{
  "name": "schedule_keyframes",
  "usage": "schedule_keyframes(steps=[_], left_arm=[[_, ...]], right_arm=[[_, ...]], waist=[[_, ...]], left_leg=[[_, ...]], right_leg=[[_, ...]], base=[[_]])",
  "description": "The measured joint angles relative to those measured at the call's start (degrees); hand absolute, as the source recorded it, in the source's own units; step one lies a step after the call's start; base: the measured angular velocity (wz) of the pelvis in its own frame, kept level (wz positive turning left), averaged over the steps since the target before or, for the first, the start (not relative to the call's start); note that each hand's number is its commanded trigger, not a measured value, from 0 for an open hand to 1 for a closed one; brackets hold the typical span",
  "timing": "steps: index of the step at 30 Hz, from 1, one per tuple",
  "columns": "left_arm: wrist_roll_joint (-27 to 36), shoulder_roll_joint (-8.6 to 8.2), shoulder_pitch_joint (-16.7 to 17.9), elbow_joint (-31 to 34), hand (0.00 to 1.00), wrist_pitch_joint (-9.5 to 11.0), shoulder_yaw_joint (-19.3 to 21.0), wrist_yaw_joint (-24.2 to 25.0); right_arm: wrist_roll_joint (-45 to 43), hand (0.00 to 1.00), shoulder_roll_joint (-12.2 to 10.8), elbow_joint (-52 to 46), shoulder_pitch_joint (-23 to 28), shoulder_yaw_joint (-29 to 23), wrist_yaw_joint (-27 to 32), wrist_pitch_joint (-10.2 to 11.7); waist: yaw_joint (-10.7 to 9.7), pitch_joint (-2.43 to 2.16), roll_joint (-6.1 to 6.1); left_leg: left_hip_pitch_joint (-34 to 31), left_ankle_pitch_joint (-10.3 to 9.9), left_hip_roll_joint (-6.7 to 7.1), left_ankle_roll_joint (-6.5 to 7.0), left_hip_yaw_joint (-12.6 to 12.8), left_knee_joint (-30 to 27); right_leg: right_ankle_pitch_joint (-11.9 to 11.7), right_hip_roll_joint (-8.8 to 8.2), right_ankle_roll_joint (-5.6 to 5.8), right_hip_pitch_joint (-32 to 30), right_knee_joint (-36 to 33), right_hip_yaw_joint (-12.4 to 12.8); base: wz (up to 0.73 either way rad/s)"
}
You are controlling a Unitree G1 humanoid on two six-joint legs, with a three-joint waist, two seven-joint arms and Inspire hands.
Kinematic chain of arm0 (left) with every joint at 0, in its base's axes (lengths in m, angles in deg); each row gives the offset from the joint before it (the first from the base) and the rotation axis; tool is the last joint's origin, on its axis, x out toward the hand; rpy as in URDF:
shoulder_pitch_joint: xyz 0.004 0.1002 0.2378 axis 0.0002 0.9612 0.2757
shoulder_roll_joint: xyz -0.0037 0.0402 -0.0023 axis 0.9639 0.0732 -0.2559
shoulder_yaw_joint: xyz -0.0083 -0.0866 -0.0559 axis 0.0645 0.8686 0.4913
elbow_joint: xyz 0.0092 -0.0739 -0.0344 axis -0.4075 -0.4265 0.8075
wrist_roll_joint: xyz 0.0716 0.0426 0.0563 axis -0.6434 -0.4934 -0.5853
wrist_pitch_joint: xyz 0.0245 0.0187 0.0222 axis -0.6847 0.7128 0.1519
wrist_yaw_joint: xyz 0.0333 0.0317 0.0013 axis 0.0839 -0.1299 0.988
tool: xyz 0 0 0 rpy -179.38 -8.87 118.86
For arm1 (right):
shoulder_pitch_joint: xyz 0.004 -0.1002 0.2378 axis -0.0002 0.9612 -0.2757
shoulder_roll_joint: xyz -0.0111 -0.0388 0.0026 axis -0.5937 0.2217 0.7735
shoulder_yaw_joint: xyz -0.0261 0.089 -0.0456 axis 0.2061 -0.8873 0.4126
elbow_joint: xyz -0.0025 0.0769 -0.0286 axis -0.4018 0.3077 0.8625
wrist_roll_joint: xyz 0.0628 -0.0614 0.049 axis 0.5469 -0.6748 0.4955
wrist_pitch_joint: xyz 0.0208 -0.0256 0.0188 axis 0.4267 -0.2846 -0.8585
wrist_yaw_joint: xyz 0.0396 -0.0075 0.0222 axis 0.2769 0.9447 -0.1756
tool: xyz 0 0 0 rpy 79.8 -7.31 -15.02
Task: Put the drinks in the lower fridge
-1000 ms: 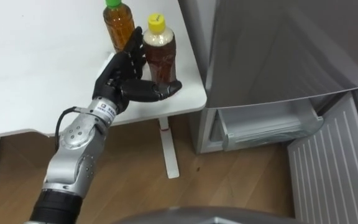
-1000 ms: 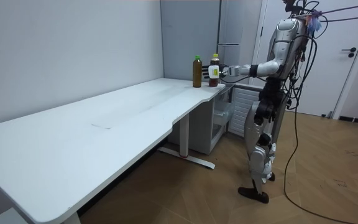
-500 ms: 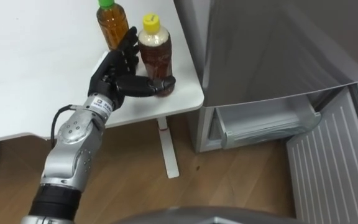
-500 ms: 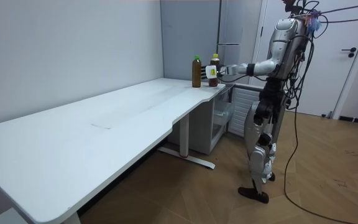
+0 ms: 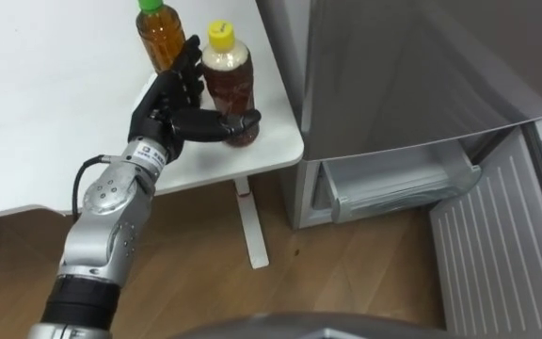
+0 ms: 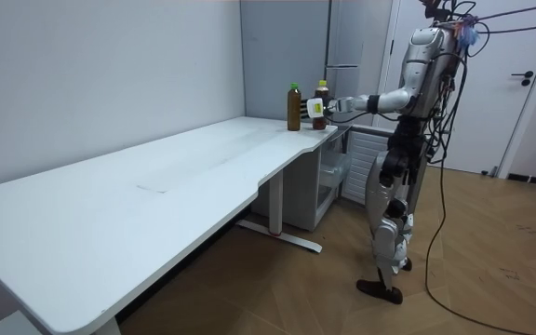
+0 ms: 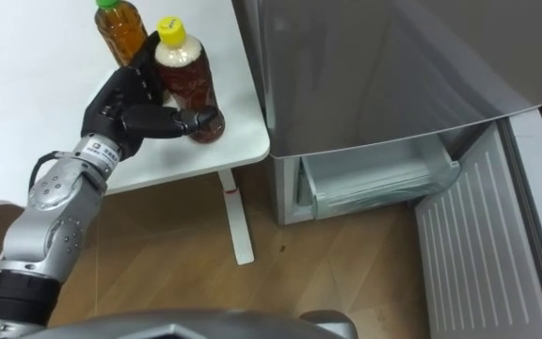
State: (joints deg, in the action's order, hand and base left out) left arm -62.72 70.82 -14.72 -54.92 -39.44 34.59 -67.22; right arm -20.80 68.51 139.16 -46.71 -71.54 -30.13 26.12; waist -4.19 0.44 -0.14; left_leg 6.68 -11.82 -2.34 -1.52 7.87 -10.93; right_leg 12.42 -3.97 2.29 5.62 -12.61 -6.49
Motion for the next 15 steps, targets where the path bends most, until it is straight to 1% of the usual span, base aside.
schedule_keyframes(steps=[1, 8, 11, 14, 15], left_arm=[[0.0, 0.00, 0.0, 0.0, 1.00, 0.0, 0.0, -0.1], [0.0, 0.01, -0.2, 0.0, 1.00, 0.0, 0.0, -0.3], [0.1, 0.03, -0.3, -0.1, 1.00, 0.0, -0.1, -0.6], [0.4, 0.26, -0.3, -0.8, 1.00, -0.1, -0.1, -1.1], [0.5, 0.25, -0.3, -0.8, 1.00, -0.1, -0.1, -1.0]], right_arm=[[-0.1, 0.00, 0.0, 0.0, 0.0, 0.0, 0.0, 0.0], [-0.2, 0.00, 0.0, -0.3, 0.0, 0.0, 0.2, 0.0], [-1.2, 0.00, 0.0, -0.9, -0.1, 0.0, 0.5, 0.0], [-1.3, 0.00, 0.2, -1.6, 0.0, 0.0, 0.6, 0.0], [-1.4, 0.00, 0.2, -1.6, 0.0, 0.0, 0.6, 0.0]], waist=[[-0.1, 0.00, 0.00], [-0.2, 0.00, 0.02], [-0.6, -0.10, 0.32], [-0.8, 0.10, 0.62], [-0.8, 0.10, 0.67]], left_leg=[[0.0, 0.0, 0.01, 0.00, 0.0, 0.0], [-0.1, 0.0, 0.01, 0.00, 0.3, 0.0], [-0.1, 0.0, 0.00, 0.00, 0.4, -0.2], [-0.2, 0.0, -0.02, 0.00, 0.4, -0.3], [-0.2, 0.0, -0.02, 0.00, 0.4, -0.3]], right_leg=[[0.0, 0.00, 0.00, 0.0, 0.0, 0.0], [0.0, 0.00, 0.00, -0.3, 0.0, 0.4], [0.0, 0.00, -0.02, -0.3, 0.0, 0.4], [0.0, -0.01, -0.05, -0.3, -0.1, 0.4], [0.0, -0.01, -0.05, -0.3, 0.0, 0.4]], base=[[0.00], [-0.02], [0.00], [0.00], [0.00]])
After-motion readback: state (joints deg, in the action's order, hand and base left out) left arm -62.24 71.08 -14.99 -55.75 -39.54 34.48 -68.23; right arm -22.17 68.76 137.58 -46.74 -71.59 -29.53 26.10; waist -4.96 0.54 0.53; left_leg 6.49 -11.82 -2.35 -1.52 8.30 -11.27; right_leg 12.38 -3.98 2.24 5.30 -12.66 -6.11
